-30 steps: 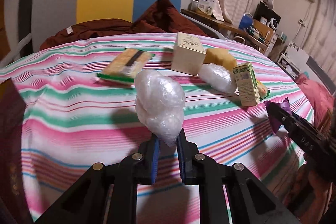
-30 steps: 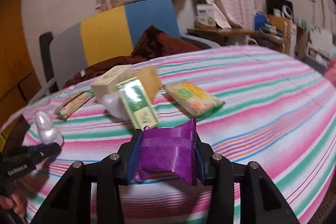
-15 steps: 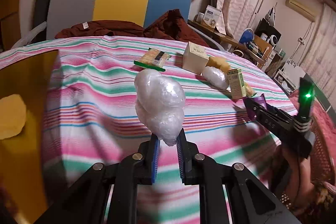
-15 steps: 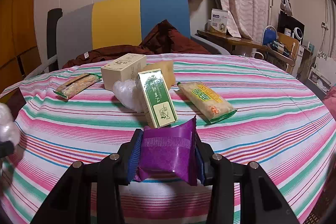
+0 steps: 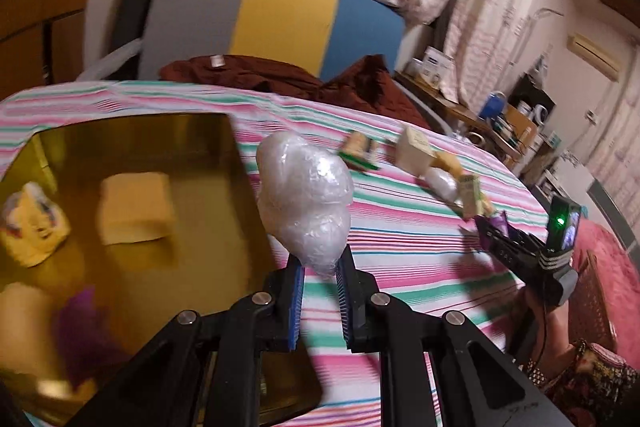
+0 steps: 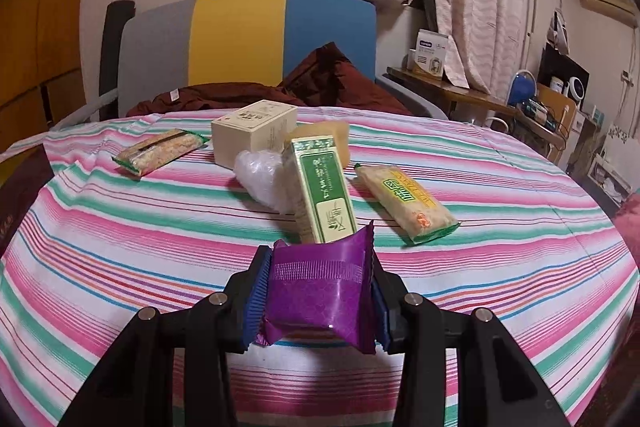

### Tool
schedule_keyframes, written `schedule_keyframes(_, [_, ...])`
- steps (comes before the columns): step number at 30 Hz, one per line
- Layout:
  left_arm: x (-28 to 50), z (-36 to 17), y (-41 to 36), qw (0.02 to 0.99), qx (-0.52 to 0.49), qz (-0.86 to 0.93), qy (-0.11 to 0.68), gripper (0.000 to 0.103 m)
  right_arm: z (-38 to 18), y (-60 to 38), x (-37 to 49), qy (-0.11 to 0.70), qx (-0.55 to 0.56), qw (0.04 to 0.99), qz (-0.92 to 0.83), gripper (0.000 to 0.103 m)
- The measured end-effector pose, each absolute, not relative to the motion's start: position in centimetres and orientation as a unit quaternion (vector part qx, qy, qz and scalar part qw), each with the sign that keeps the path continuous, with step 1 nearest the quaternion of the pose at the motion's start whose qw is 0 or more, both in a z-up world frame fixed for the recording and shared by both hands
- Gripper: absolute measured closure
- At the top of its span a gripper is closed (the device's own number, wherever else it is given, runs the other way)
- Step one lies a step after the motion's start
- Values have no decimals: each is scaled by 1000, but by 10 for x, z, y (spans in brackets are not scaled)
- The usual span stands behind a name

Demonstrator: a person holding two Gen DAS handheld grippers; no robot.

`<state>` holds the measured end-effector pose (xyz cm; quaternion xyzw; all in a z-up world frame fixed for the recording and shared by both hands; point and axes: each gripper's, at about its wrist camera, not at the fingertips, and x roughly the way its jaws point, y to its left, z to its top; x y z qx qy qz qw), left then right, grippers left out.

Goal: Organize objects
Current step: 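Carry the white plastic bag in the left gripper over the gold tray, then release the bag into the tray with the left gripper while the right gripper drops the purple packet there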

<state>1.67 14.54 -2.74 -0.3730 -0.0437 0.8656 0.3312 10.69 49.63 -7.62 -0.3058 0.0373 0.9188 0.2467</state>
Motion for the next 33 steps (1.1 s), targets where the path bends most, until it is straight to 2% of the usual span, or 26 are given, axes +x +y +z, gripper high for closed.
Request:
schedule_keyframes(6, [0,-43,109,290,-407,863,-78,87,-77,495,106,33,-312,254,915,59])
schedule_keyframes(10, [-4,-53,95,267,-424,862,-75,87,-74,489,106,33,-313,254,915,59])
schedule_keyframes(14, [-9,-62,80,234,-442,863,-71,87,-60,474,109,80,-290,232,925,59])
schedule_keyframes(16, [-11,-65,68,218,-448,863,-84,82,-47,459,106,111,-273,203,934,59])
schedule_keyframes(17, [-11,-65,64,216,-449,862,-90,72,-40,446,102,119,-265,181,939,59])
schedule_keyframes(18, [-11,-65,60,215,-448,862,-99,57,-36,438,100,122,-261,168,943,59])
schedule_keyframes(20, [-8,-60,51,208,-439,867,-113,38,-24,412,92,122,-251,123,952,59])
schedule_keyframes(21, [-7,-57,48,207,-433,869,-123,32,-18,392,87,117,-247,92,958,59])
schedule_keyframes(25, [-7,-45,38,209,-414,872,-156,25,-2,341,74,102,-246,5,964,59])
schedule_keyframes(27, [-6,-39,36,207,-406,876,-160,17,2,315,67,94,-254,-37,962,59])
schedule_keyframes(33, [-14,-19,18,222,-386,868,-220,5,-10,260,45,83,-299,-110,944,59])
